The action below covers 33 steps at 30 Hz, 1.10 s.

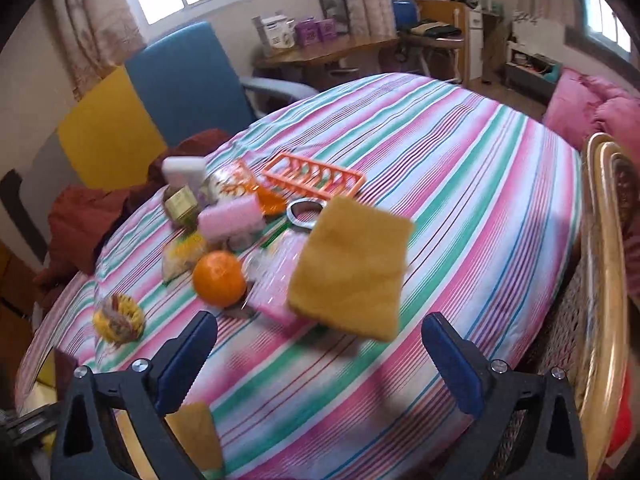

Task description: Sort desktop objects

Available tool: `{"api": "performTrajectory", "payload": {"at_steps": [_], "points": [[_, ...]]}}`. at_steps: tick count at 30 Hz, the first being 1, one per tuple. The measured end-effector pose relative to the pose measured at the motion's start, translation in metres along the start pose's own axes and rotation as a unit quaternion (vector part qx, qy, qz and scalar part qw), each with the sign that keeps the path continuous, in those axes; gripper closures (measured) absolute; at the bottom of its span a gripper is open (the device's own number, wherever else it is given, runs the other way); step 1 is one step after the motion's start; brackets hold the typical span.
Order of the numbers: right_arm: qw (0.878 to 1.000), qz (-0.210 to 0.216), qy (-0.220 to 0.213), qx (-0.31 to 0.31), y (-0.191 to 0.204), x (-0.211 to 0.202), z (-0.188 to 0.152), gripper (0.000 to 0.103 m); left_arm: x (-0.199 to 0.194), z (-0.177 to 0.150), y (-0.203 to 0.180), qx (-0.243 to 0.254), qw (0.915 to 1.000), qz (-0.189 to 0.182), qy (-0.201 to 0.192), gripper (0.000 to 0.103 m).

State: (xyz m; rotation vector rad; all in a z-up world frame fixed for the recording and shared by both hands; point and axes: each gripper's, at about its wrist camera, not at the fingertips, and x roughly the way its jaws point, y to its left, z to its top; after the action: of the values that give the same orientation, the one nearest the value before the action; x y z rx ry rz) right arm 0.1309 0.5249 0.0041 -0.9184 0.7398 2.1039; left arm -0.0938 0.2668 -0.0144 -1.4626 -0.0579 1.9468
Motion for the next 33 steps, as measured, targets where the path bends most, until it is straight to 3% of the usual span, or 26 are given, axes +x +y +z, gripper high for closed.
{"api": "performTrajectory", "payload": {"at_steps": [3,5,6,7,9,10,14,18,23,29,33], "points": [[0.999,-0.03,0.003,0.024,-0.009,0.014,0.013,0.0,0.0,-0.005,-0.037,0.059,0.9975,-0.038,0.012,0.031],[0.999,-0.033,0.006,0.032,-0.014,0.026,0.019,0.001,0.012,-0.012,-0.063,0.095,0.994,-0.041,0.037,0.03],[0.999,-0.03,0.016,0.031,-0.015,0.034,0.021,0.01,0.02,-0.015,-0.074,0.11,0.992,-0.036,0.05,0.03],[0.999,-0.024,0.023,0.028,-0.014,0.039,0.022,0.026,0.031,-0.018,-0.083,0.123,0.9899,-0.028,0.064,0.03],[0.998,-0.008,0.05,0.023,-0.013,0.053,0.02,0.041,0.05,-0.027,-0.095,0.143,0.9855,-0.022,0.089,0.03],[0.998,0.004,0.047,0.029,-0.014,0.054,0.019,0.042,0.06,-0.031,-0.101,0.154,0.9824,-0.015,0.105,0.03],[0.999,0.005,0.042,0.003,-0.009,0.044,0.012,0.043,0.07,-0.043,-0.108,0.15,0.982,-0.034,0.11,0.017],[0.998,0.049,0.024,-0.02,-0.001,0.015,0.002,0.044,0.059,-0.039,-0.089,0.13,0.989,-0.014,0.069,0.017],[0.992,0.115,0.026,-0.055,0.021,-0.006,-0.013,0.044,0.04,-0.032,-0.072,0.103,0.9925,-0.028,0.059,0.019],[0.988,0.14,0.048,-0.044,0.029,0.0,-0.026,0.044,0.03,-0.019,-0.079,0.065,0.9929,-0.077,0.064,0.021],[0.986,0.155,0.031,-0.049,0.028,-0.014,-0.019,0.044,0.031,-0.007,-0.09,0.051,0.9904,-0.112,0.062,0.021]]}}
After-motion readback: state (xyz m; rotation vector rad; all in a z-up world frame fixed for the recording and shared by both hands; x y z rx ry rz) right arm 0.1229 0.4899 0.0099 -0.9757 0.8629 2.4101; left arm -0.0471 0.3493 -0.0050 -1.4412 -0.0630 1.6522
